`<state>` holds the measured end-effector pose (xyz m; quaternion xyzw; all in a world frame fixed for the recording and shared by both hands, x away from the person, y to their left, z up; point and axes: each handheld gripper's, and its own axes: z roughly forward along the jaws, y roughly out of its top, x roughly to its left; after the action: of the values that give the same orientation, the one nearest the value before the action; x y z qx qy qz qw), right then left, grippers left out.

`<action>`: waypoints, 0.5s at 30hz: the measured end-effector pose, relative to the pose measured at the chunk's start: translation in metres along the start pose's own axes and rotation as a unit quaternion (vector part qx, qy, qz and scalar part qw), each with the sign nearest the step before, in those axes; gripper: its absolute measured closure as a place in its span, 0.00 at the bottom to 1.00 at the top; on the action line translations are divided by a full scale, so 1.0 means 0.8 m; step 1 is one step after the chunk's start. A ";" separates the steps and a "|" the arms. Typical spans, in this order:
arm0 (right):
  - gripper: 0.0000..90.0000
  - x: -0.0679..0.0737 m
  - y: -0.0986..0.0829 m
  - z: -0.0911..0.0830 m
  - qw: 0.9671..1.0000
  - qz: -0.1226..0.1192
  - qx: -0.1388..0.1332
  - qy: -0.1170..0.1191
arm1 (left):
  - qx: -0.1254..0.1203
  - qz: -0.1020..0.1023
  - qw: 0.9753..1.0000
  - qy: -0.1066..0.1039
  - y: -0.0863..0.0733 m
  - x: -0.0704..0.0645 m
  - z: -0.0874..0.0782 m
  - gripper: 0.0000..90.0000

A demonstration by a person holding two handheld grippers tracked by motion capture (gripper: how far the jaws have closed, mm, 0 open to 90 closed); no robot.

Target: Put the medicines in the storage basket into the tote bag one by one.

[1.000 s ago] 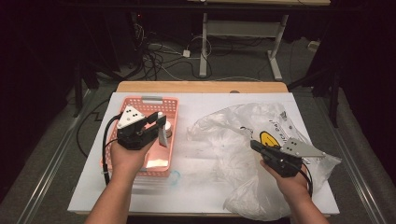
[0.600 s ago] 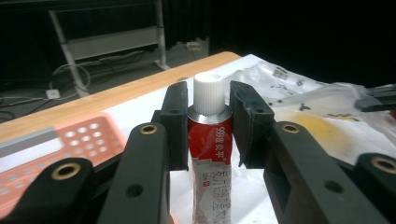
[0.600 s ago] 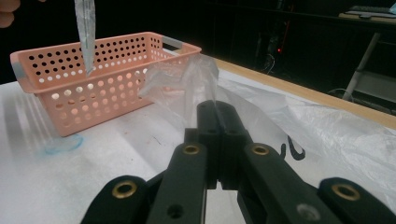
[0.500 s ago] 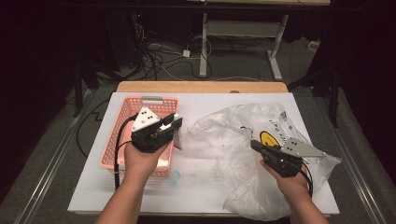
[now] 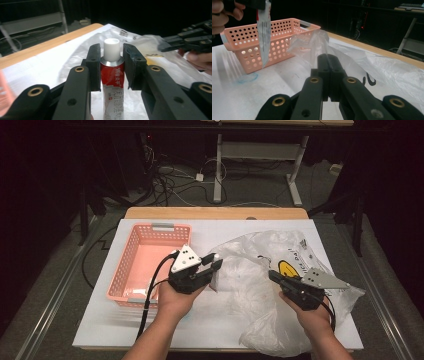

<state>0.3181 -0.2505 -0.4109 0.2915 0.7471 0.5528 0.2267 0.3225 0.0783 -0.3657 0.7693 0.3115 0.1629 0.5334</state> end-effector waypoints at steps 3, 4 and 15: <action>1.00 0.000 0.000 0.000 1.000 0.001 -0.001 0.003 | 0.004 0.004 1.000 -0.012 -0.003 -0.008 0.011 0.75; 1.00 0.000 0.001 0.000 1.000 0.001 0.000 0.004 | 0.006 0.005 1.000 -0.017 -0.005 -0.010 0.013 0.75; 1.00 0.001 0.005 -0.008 1.000 0.001 -0.008 -0.001 | 0.015 0.011 0.999 -0.032 -0.017 -0.023 0.019 0.75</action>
<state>0.3137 -0.2535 -0.4053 0.2911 0.7420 0.5589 0.2288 0.3135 0.0584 -0.3825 0.7854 0.2880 0.1397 0.5298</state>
